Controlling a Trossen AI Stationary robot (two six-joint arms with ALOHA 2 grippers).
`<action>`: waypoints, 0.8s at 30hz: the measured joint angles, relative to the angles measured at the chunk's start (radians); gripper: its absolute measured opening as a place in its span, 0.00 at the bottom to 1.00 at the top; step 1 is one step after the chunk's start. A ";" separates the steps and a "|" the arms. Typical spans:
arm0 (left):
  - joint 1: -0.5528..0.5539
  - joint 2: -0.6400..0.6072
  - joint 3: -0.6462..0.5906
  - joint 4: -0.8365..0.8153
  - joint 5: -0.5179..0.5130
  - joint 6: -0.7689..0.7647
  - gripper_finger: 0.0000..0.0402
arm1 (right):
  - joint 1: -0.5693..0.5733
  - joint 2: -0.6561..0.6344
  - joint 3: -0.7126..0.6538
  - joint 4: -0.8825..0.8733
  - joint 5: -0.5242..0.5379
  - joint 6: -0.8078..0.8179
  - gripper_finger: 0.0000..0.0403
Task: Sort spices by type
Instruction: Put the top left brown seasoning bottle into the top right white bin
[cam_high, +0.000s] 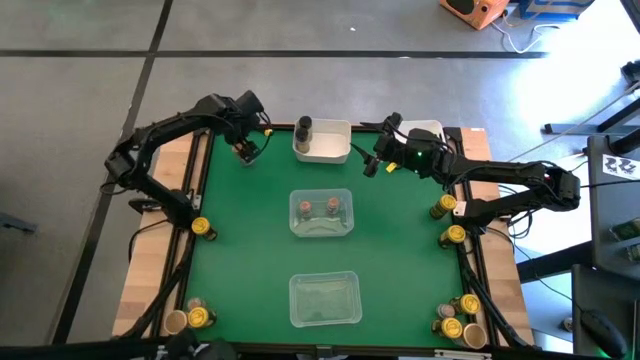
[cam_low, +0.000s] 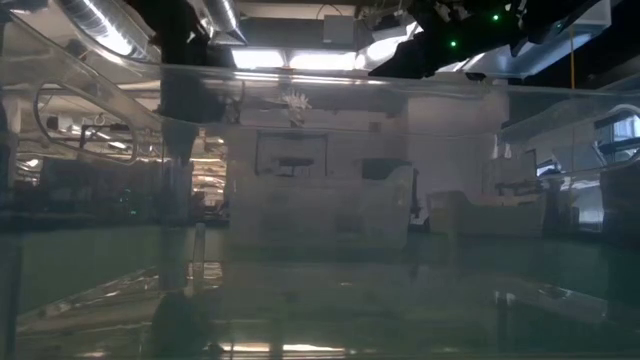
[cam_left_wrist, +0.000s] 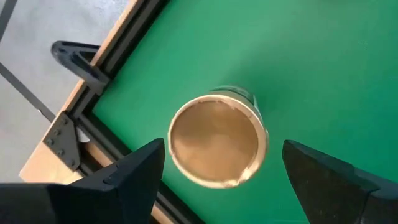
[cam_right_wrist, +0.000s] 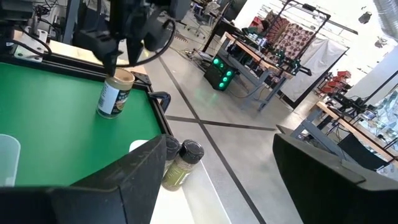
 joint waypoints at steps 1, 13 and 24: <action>0.000 0.000 -0.011 0.010 0.002 0.006 0.77 | 0.000 0.000 0.000 0.000 0.000 0.000 0.74; 0.011 -0.004 -0.087 0.092 -0.022 0.032 0.76 | 0.000 0.000 0.000 0.001 0.000 0.000 0.74; 0.008 -0.003 -0.090 0.099 -0.008 0.035 0.71 | 0.000 0.000 0.000 0.002 -0.003 0.000 0.74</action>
